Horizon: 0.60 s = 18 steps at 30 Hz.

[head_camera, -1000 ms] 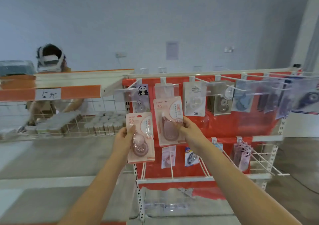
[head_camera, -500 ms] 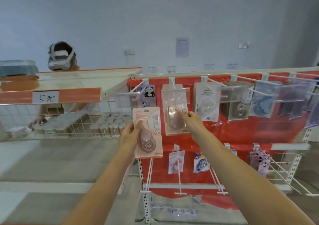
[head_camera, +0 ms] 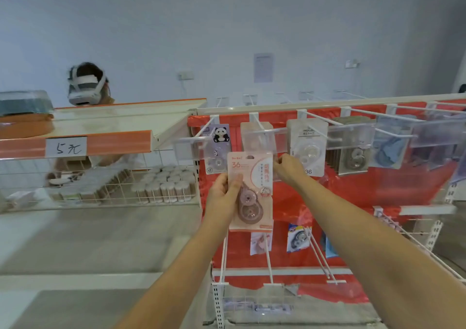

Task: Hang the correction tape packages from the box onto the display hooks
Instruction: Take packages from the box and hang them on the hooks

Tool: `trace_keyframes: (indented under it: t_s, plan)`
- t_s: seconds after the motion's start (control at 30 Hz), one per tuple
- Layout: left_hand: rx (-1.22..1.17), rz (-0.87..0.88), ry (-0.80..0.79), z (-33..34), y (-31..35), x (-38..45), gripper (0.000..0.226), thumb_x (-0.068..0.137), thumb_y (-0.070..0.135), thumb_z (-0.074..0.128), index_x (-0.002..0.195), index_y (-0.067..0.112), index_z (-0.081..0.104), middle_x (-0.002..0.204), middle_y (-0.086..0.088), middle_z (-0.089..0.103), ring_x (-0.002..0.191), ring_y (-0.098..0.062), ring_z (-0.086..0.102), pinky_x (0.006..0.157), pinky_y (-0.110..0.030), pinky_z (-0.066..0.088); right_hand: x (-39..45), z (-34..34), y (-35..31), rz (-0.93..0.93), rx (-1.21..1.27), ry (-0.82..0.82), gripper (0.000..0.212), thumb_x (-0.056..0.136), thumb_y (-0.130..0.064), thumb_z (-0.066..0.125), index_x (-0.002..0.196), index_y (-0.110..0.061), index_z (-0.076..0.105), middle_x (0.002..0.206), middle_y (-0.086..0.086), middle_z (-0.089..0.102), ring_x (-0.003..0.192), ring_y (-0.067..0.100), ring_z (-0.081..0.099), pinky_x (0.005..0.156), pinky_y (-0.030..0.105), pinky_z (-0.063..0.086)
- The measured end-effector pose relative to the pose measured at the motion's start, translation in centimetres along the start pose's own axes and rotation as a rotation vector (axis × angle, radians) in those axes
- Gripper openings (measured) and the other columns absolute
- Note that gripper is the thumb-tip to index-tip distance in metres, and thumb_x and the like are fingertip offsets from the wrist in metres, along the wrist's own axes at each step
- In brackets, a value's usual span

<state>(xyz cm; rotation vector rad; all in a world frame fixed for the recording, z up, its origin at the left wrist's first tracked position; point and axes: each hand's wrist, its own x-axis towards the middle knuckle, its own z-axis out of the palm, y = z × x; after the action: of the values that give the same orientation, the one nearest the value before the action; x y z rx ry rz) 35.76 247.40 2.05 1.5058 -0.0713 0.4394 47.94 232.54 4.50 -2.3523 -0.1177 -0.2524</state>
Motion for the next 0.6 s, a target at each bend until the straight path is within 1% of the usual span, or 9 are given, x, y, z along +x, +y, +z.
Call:
trace_keyframes:
  t_s: [0.07,0.13,0.2,0.3,0.4,0.47,0.53,0.57,0.6]
  plan:
    - [0.008,0.029,-0.031,0.9,0.2,-0.3,0.01,0.095,0.029,0.054,0.093,0.022,0.061,0.096,-0.004,0.07,0.094,-0.026,0.068,0.084,-0.046,0.056,-0.8,-1.2,0.5,-0.019,-0.177,0.012,0.046,0.099,-0.037,0.041,0.117,0.003,0.056,0.115,0.02,0.061,0.103,0.035,0.056,0.08,0.036,0.042]
    - [0.003,0.064,-0.036,1.7,0.4,-0.4,0.013,0.094,0.032,0.055,0.089,0.02,0.06,0.091,-0.006,0.068,0.09,-0.026,0.066,0.086,-0.052,0.052,-1.6,-2.3,1.1,-0.041,-0.295,0.025,0.039,0.098,-0.03,0.043,0.119,0.001,0.055,0.119,0.022,0.059,0.11,0.037,0.055,0.086,0.038,0.043]
    - [0.001,0.103,-0.042,2.6,0.7,-0.5,0.016,0.095,0.032,0.053,0.089,0.019,0.059,0.088,-0.005,0.065,0.085,-0.021,0.062,0.085,-0.049,0.051,-2.3,-3.3,1.7,-0.076,-0.384,0.027,0.034,0.097,-0.026,0.044,0.117,-0.001,0.056,0.119,0.023,0.059,0.11,0.037,0.056,0.086,0.038,0.043]
    - [-0.008,0.105,-0.018,3.6,1.3,-0.1,0.016,0.095,0.035,0.053,0.089,0.021,0.057,0.086,-0.001,0.063,0.084,-0.017,0.06,0.084,-0.043,0.051,-3.2,-4.5,2.5,-0.116,-0.473,0.031,0.027,0.097,-0.027,0.046,0.108,-0.005,0.057,0.111,0.02,0.064,0.1,0.035,0.06,0.079,0.035,0.044]
    - [0.032,0.084,0.018,4.1,1.1,0.8,0.016,0.096,0.035,0.052,0.086,0.023,0.055,0.088,-0.001,0.062,0.084,-0.016,0.059,0.083,-0.04,0.051,-4.2,-5.1,2.9,-0.112,-0.543,0.028,0.026,0.097,-0.026,0.045,0.108,-0.006,0.057,0.106,0.019,0.065,0.099,0.035,0.061,0.081,0.038,0.047]
    - [0.054,0.083,0.037,4.3,0.8,1.3,0.018,0.097,0.035,0.051,0.085,0.021,0.053,0.086,-0.002,0.061,0.08,-0.015,0.058,0.077,-0.038,0.05,-4.7,-5.3,3.3,-0.114,-0.588,0.02,0.028,0.097,-0.027,0.044,0.107,-0.005,0.058,0.105,0.019,0.066,0.097,0.035,0.062,0.08,0.038,0.047]
    - [0.053,0.055,0.059,4.2,0.3,1.8,0.02,0.098,0.034,0.05,0.084,0.02,0.052,0.08,0.002,0.056,0.072,-0.01,0.053,0.067,-0.028,0.045,-5.0,-5.3,3.9,-0.119,-0.629,-0.007,0.031,0.098,-0.032,0.044,0.105,-0.006,0.058,0.106,0.017,0.065,0.098,0.033,0.061,0.081,0.038,0.048]
    - [0.062,0.038,0.066,4.1,0.0,2.4,0.02,0.098,0.034,0.049,0.086,0.018,0.052,0.079,0.003,0.055,0.071,-0.008,0.051,0.065,-0.023,0.042,-5.0,-5.2,4.2,-0.124,-0.653,-0.026,0.032,0.098,-0.035,0.044,0.106,-0.007,0.058,0.108,0.016,0.065,0.099,0.033,0.06,0.083,0.038,0.047]
    - [0.083,0.025,0.068,4.1,-0.1,2.9,0.02,0.098,0.034,0.049,0.09,0.016,0.053,0.081,0.004,0.055,0.072,-0.008,0.051,0.065,-0.022,0.042,-5.1,-5.1,4.5,-0.128,-0.677,-0.048,0.033,0.098,-0.036,0.044,0.108,-0.007,0.056,0.109,0.016,0.064,0.101,0.032,0.059,0.084,0.038,0.047]
